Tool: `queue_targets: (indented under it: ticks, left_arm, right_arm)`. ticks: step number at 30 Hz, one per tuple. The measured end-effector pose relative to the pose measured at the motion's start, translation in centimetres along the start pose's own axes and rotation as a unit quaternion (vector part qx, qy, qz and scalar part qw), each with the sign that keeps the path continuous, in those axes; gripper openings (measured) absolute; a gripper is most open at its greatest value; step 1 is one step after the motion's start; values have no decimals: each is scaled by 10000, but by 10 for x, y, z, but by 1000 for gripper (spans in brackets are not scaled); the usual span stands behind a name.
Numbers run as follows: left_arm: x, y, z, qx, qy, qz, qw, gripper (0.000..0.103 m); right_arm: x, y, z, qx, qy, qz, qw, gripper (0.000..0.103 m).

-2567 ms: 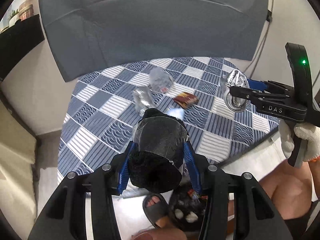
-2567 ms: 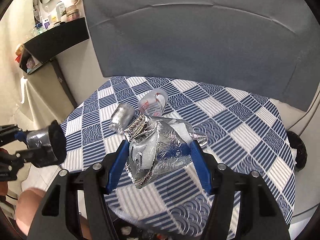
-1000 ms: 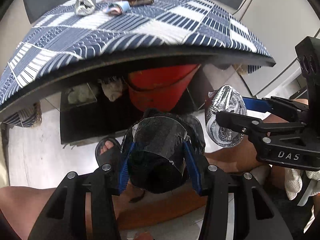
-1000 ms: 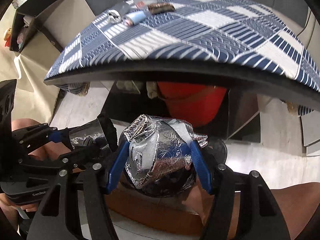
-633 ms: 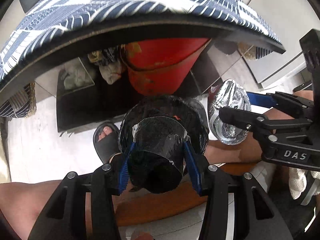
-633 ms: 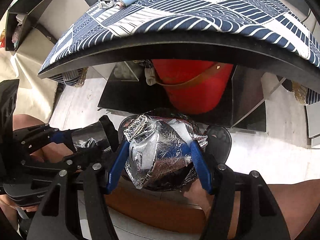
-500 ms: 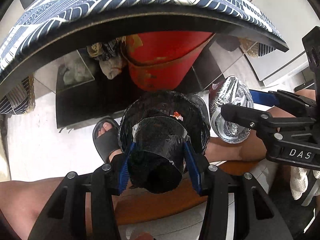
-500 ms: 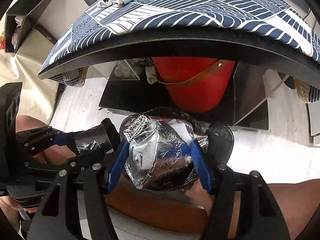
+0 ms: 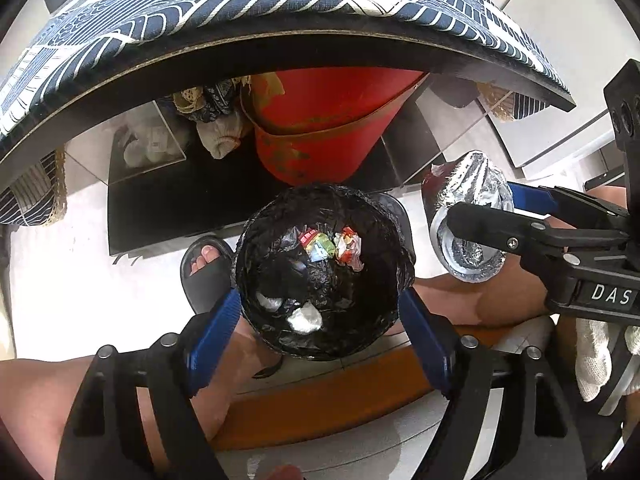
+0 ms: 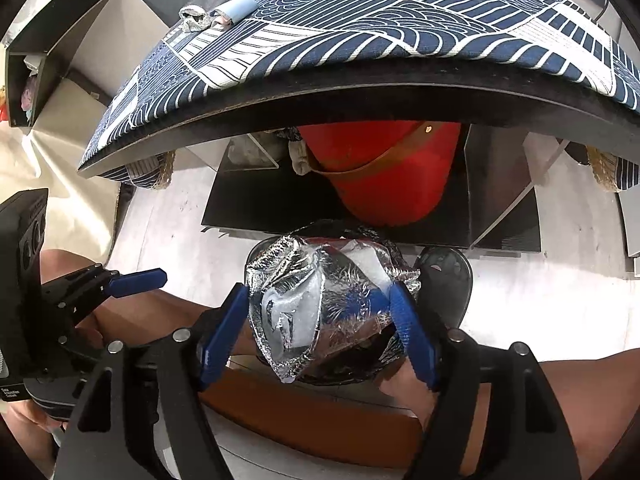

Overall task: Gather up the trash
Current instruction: 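Open both tools to drop the black cup and foil wrapper into the bin, then move both tools back to the brown XUE package and blue-white wrapper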

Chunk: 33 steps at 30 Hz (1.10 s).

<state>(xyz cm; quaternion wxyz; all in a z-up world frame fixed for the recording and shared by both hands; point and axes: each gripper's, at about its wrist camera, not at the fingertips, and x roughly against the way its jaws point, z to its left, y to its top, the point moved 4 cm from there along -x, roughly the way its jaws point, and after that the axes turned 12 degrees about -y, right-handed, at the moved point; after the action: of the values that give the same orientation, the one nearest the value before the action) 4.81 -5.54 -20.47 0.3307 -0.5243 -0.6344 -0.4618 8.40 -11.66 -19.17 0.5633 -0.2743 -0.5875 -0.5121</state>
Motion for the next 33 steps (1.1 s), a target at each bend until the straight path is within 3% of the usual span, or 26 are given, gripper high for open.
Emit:
queue_targets:
  ticks: [11, 21, 33]
  left_arm:
    - [3, 0, 3, 107, -18, -80, 9999, 79]
    - [16, 5, 6, 165, -31, -334, 9993, 79]
    - [67, 38, 6, 198, 157, -888, 9957, 79]
  right_arm:
    - [0, -1, 1, -19, 86, 23, 10000, 80]
    - [7, 0, -2, -91, 138, -88, 9998, 80]
    - [54, 42, -2, 204, 525, -1015, 9932, 80]
